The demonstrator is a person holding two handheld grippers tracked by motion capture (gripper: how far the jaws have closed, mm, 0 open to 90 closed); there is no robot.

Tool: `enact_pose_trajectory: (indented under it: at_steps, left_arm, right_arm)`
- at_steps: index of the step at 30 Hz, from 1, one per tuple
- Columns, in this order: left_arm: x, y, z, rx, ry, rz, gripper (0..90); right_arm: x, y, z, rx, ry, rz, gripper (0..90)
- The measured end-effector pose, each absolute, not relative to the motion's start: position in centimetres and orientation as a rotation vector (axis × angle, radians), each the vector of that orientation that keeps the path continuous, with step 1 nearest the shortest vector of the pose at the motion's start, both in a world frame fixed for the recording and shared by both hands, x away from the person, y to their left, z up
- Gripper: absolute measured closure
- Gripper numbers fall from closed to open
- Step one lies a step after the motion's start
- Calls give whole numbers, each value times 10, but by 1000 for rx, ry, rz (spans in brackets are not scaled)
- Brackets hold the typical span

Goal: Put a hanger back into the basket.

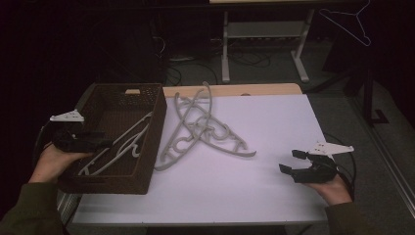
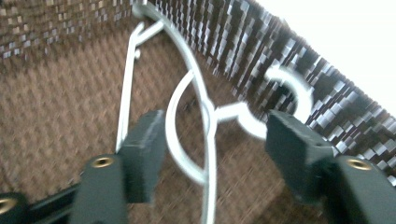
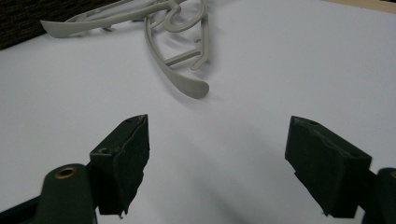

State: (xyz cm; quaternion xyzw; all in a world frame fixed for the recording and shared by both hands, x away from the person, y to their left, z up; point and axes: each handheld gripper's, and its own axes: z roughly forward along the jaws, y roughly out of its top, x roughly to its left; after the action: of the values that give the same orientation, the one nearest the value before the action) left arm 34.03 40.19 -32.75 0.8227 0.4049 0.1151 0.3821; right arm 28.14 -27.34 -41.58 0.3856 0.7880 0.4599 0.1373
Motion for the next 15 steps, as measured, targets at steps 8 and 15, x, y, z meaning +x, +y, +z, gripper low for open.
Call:
enact_pose_trajectory:
  at_steps: [8,15]
  left_arm:
    - [333,376,-307,1962,985,326,146]
    - [328,343,-292,1948,919,331,122]
  right_arm:
    - [283,-270,-414,1104,2276,1335,214]
    - [285,-269,-414,1091,2282,1338,214]
